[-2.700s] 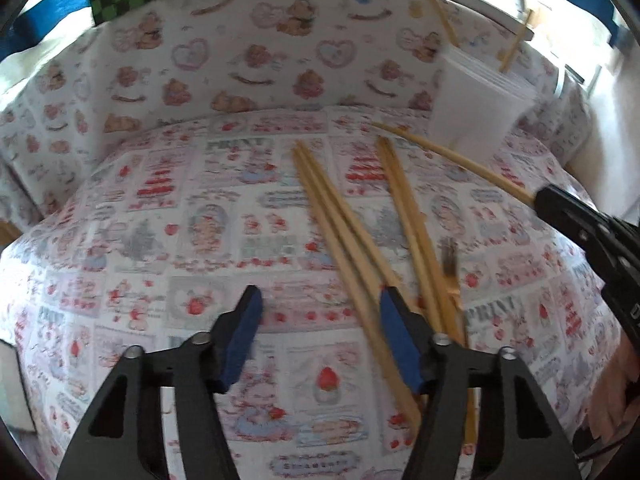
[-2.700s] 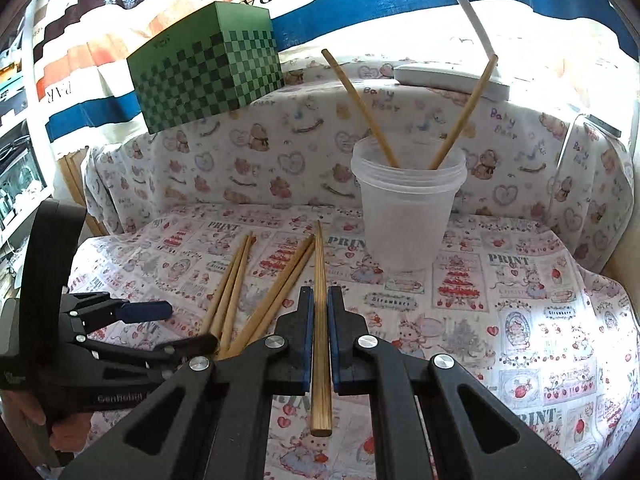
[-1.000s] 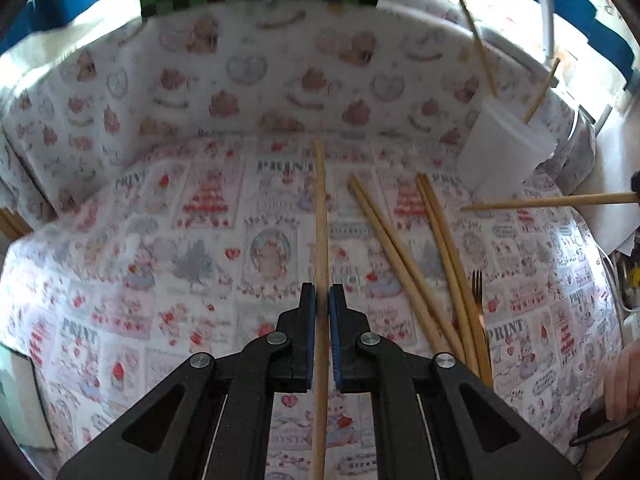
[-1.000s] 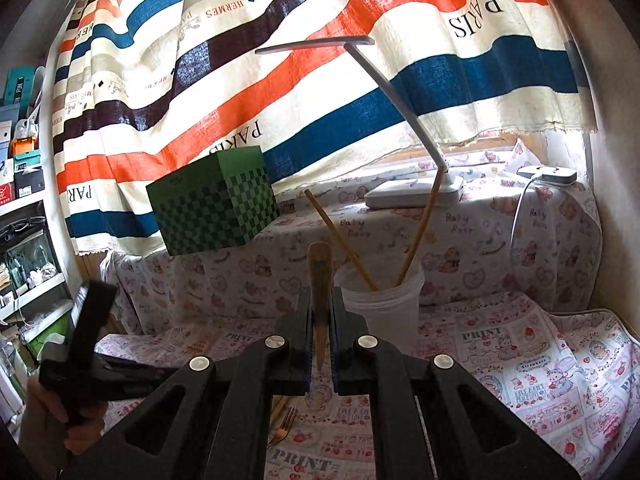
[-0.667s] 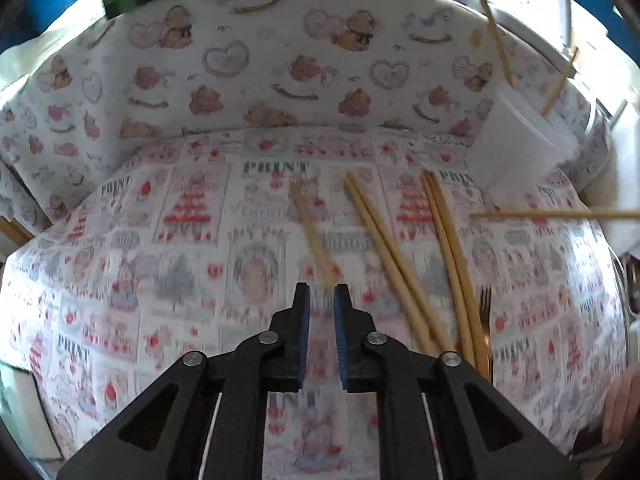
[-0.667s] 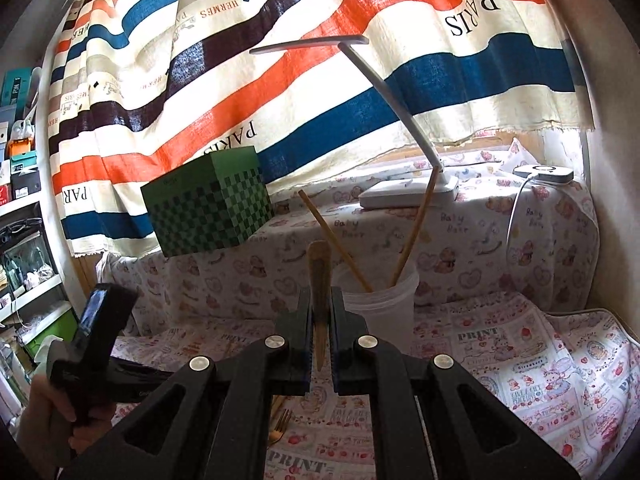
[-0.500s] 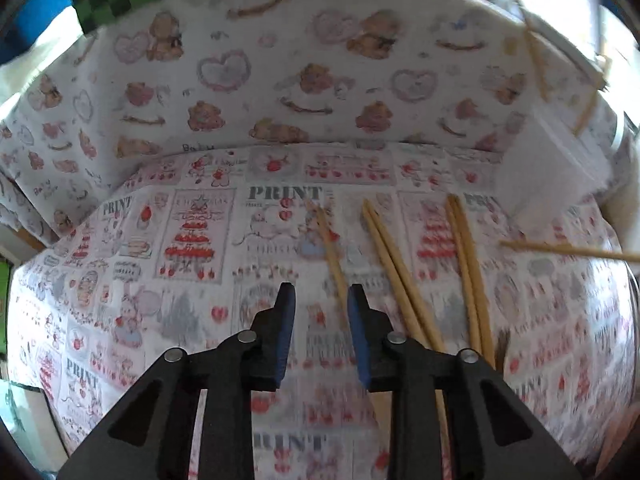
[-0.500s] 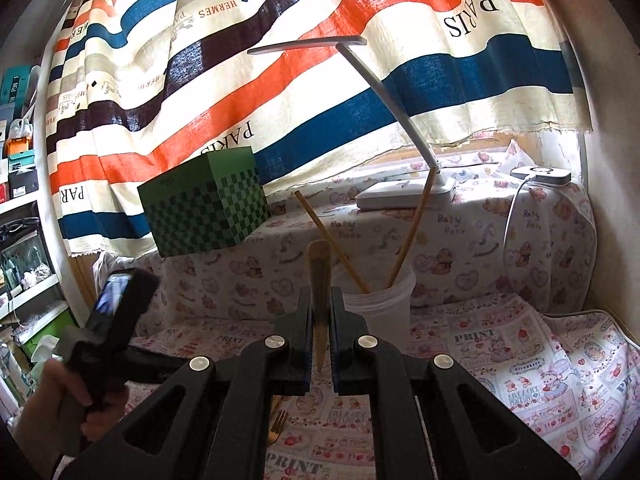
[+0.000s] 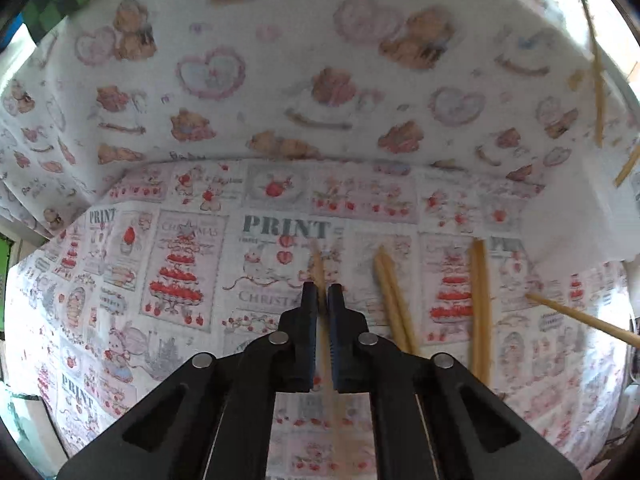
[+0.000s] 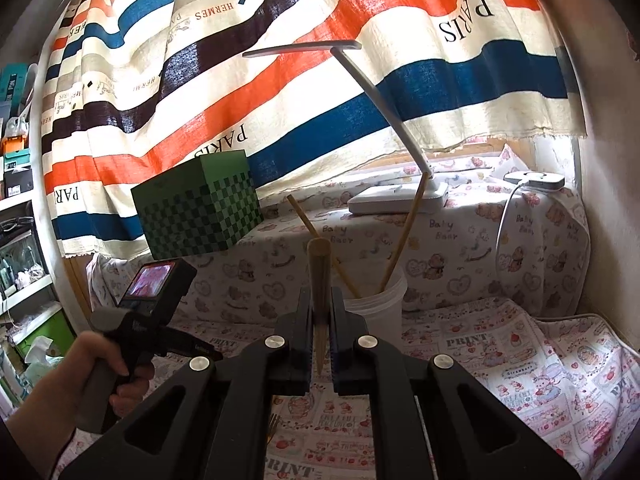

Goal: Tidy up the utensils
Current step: 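Lift both held chopsticks and carry them over the clear cup, then drop the chopsticks into the clear cup by opening both tools, then withdraw both open tools from the cup toward the loose chopsticks, then grasp a wooden chopstick with the left tool while the right tool grasps another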

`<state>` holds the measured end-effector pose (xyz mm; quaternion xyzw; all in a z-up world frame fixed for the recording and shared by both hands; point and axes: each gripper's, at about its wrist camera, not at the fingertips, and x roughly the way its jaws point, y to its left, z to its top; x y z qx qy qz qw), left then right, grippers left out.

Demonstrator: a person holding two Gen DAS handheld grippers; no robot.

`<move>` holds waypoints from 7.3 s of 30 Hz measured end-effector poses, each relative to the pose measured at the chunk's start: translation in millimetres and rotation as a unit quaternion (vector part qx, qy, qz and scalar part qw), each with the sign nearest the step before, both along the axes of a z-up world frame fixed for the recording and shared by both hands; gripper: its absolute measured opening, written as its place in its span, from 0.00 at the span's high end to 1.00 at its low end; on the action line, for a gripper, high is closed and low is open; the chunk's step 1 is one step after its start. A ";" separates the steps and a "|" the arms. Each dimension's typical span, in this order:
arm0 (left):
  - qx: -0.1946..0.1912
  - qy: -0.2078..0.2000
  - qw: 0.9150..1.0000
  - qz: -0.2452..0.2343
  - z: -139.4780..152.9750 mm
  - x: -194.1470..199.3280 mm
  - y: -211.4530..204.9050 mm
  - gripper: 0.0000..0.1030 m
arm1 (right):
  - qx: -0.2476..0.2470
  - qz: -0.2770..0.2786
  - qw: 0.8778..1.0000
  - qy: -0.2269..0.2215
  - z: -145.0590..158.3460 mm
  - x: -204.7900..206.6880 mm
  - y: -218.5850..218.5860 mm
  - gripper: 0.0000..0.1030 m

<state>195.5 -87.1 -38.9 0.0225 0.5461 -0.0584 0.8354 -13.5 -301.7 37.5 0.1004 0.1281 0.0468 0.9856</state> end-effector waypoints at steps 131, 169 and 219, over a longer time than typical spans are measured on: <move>-0.057 -0.341 0.938 0.004 47.5 -124.9 57.7 0.01 | -0.030 -0.023 0.989 0.140 -41.0 72.5 13.2 0.25; -0.026 -0.065 0.997 -0.025 9.1 -46.3 1.9 0.62 | -0.006 -0.038 0.986 0.164 -40.1 77.9 -2.6 0.25; -0.009 -0.018 1.000 -0.007 19.0 -4.4 -44.9 0.97 | -0.010 -0.030 0.986 0.164 -36.8 76.6 -3.2 0.25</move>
